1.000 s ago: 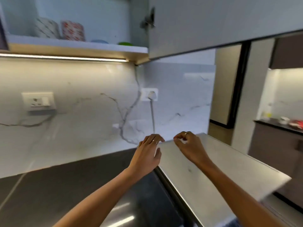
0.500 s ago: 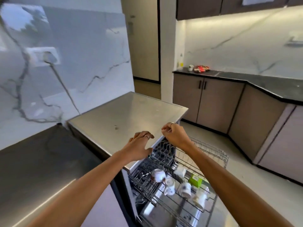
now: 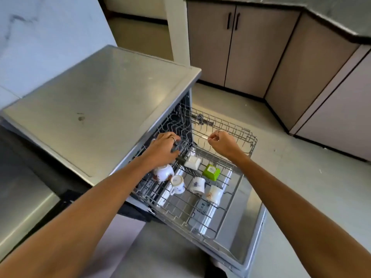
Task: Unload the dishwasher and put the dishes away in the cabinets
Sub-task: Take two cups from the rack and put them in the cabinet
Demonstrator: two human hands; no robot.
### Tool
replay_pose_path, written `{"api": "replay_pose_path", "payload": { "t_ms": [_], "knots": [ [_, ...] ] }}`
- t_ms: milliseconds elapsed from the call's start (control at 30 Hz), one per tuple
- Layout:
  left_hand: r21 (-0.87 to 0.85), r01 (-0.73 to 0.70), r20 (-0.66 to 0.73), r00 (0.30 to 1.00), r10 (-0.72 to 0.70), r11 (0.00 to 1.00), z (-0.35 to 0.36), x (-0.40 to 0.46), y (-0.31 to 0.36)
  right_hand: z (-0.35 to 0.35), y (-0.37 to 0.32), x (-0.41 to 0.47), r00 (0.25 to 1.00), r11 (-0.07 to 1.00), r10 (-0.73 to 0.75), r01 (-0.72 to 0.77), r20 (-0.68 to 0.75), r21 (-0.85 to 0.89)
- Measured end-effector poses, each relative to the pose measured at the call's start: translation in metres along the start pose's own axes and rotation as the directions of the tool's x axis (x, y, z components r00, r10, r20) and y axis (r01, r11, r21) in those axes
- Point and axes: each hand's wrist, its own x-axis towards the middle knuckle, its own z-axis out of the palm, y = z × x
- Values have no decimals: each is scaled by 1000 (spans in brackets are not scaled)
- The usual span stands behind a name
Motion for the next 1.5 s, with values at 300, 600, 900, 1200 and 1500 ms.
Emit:
{"api": "replay_pose_path", "payload": {
  "t_ms": [300, 600, 900, 1200, 1500],
  "knots": [
    [-177, 243, 113, 968, -225, 954, 61, 19, -23, 31, 77, 22, 978, 991, 135, -134, 157, -17],
    [-147, 548, 263, 824, -501, 823, 103, 4, -61, 68, 109, 33, 936, 975, 223, -209, 273, -78],
    [-81, 597, 287, 781, -555, 798, 164, 18, -95, 115, 130, 35, 894, 950, 309, -275, 326, -145],
    [-24, 454, 262, 863, -432, 891, 189, 55, -138, 144, 151, 23, 938, 960, 229, -174, 260, -220],
    [214, 385, 444, 780, -440, 898, 201, 78, -143, 166, 181, 7, 836, 804, 538, -473, 104, -360]
  ]
}}
